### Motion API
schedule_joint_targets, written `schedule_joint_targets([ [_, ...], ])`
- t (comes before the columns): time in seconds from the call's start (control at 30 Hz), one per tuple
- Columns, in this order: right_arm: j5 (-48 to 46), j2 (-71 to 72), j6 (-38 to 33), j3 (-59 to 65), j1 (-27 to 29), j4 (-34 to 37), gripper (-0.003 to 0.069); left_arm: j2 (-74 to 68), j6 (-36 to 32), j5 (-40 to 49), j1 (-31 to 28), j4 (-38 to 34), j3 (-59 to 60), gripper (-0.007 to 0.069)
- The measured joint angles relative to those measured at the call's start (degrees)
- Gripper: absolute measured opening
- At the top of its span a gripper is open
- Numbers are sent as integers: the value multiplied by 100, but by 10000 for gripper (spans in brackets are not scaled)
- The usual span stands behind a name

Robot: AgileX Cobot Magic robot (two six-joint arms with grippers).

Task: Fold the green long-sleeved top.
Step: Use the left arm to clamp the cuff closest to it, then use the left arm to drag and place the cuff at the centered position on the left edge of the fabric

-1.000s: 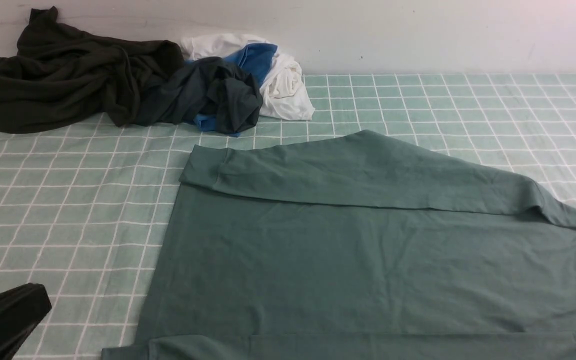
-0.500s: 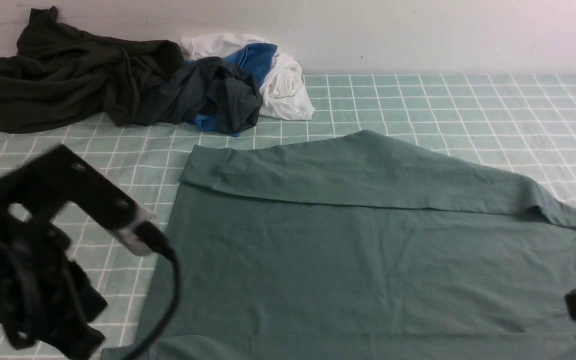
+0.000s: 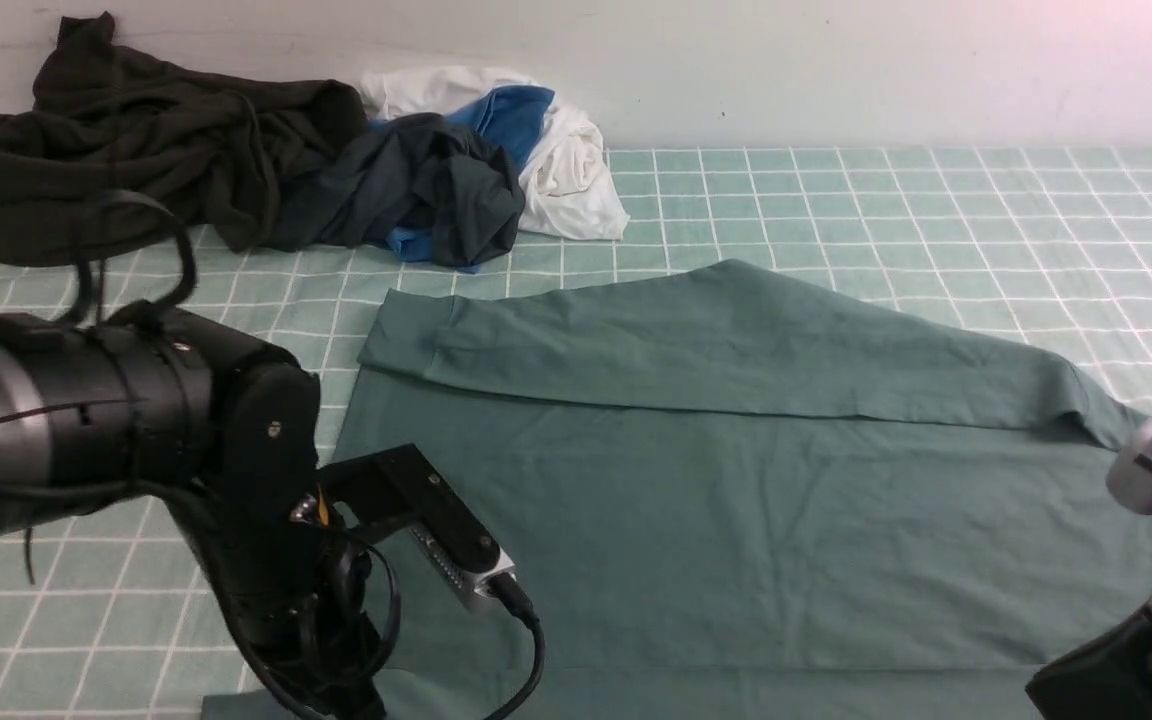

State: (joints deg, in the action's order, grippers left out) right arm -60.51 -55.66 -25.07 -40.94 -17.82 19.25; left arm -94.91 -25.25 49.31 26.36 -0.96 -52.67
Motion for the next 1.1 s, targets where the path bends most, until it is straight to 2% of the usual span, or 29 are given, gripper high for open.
schedule_joint_targets([
  [0.13, 103, -6, 0, 0, 0, -5, -14, -474, -5, -245, 0, 13, -5, 293],
  [0.33, 180, -6, -5, 0, 0, -5, -14, -568, -5, -117, 0, -26, -123, 289],
  [0.43, 233, -6, -5, 0, 0, -5, -14, -601, -5, 82, 0, -99, -215, 229],
  [0.5, 256, -6, -5, 0, 0, -5, -14, -602, -5, 410, 0, -140, -355, 112],
  [0.57, 268, -6, -5, 0, 0, -25, -14, -519, -5, 628, 0, -143, -536, 43],
  [0.73, 416, -6, 58, 0, 0, -279, -14, -288, -5, 1010, 4, -28, -1198, 1],
  [1.0, 849, -12, 1319, 0, 0, -1269, -14, -575, -10, 1238, 6, 447, -2629, 0],
  [1.1, 837, -60, 2161, 0, 0, -2062, -14, -1057, -15, 1335, 6, 612, -3264, 4],
])
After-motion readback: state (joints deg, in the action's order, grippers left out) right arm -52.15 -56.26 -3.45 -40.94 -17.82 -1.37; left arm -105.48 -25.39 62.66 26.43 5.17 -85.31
